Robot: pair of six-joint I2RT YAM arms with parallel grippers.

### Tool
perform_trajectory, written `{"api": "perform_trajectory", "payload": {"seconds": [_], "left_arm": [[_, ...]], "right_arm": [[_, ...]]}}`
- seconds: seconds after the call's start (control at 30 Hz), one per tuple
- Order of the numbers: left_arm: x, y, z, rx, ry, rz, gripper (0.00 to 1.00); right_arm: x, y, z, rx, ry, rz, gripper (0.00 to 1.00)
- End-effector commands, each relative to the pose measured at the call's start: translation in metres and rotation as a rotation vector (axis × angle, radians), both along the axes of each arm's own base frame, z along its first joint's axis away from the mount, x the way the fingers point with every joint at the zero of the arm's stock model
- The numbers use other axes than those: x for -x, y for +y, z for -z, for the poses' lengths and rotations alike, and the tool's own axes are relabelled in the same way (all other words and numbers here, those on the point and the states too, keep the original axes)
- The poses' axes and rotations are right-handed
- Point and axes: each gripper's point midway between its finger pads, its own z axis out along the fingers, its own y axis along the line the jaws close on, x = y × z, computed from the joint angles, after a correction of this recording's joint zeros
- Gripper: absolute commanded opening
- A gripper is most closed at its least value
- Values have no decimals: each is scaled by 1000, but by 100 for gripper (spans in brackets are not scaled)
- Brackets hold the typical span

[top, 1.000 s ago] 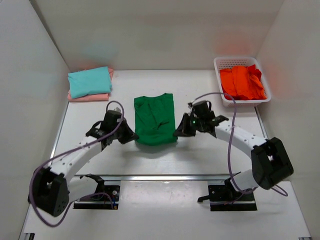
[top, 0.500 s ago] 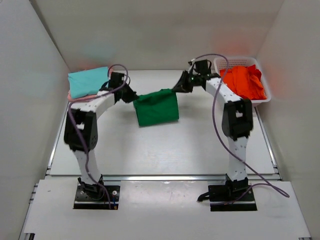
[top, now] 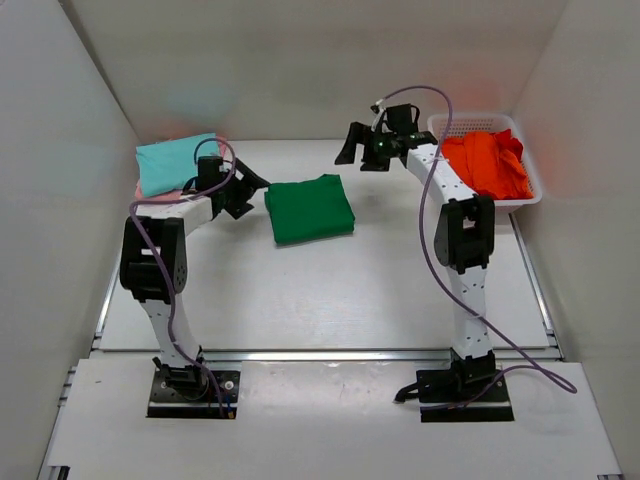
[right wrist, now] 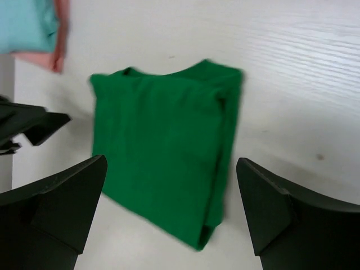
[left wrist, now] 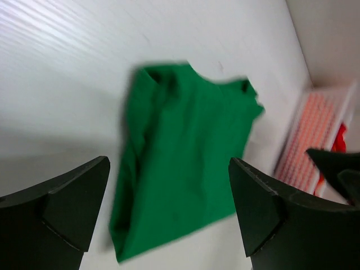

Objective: Fold and stack the t-shirts
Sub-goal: Put the neatly folded tshirt into the corner of the board with the left arm

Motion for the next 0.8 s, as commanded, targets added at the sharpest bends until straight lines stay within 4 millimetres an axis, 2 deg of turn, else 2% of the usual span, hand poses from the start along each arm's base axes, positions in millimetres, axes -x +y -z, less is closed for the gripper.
{"api": "perform_trajectory", "payload": {"seconds": [0.0, 0.03, 0.07, 0.1, 0.13, 0.17, 0.2, 0.23, 0.3, 0.33, 0.37, 0.4, 0.43, 0.47, 0.53, 0.57, 0.6, 0.67, 0.7, 0.73, 0.77], "left_arm": [[18, -43, -72, 30, -256, 187, 98], [23, -45, -79, 37, -284, 198, 99], [31, -54, -83, 66, -335, 251, 98], [35, -62, -92, 74, -381, 295, 97], [43, -65, -86, 79, -390, 323, 84], [49, -68, -90, 105, -423, 350, 73], [56, -68, -89, 131, -438, 386, 18], [58, -68, -88, 161, -425, 374, 0], [72, -63, -77, 192, -400, 378, 0], [75, -56, -64, 175, -341, 353, 11], [76, -55, -65, 122, -359, 384, 48], [75, -48, -49, 38, -280, 362, 48], [73, -44, -44, -20, -252, 349, 47], [79, -40, -29, -68, -173, 353, 51], [59, -38, -37, -191, -168, 312, 59], [59, -37, -23, -217, -113, 311, 62], [48, -40, -22, -250, -109, 311, 68], [38, -40, -18, -343, -53, 300, 71], [35, -38, -6, -385, -22, 314, 72], [33, -35, -1, -456, 0, 328, 72], [34, -40, -2, -489, 19, 334, 73]], "right_arm": [[21, 18, -112, -10, -299, -77, 97], [26, 21, -117, -34, -314, -106, 90], [35, 20, -119, -44, -312, -118, 71], [46, 21, -121, -46, -305, -132, 48], [50, 19, -121, -48, -305, -139, 26], [61, 18, -122, -41, -294, -142, 0], [72, 16, -121, -31, -286, -153, 0], [78, 13, -121, -22, -285, -154, 0], [100, 2, -126, 13, -291, -154, 0], [112, 1, -124, 20, -285, -166, 0], [116, -9, -127, 24, -287, -149, 0], [127, -16, -126, 35, -282, -134, 0], [140, -22, -134, 35, -301, -128, 0], [145, -30, -127, 49, -291, -113, 0], [161, -48, -143, 63, -333, -66, 0], [169, -53, -134, 73, -315, -59, 0], [174, -59, -146, 66, -355, -43, 0], [192, -66, -140, 53, -349, -13, 0], [193, -71, -140, 49, -352, 5, 0], [196, -76, -141, 43, -356, 21, 0], [201, -77, -136, 37, -342, 22, 0]]}}
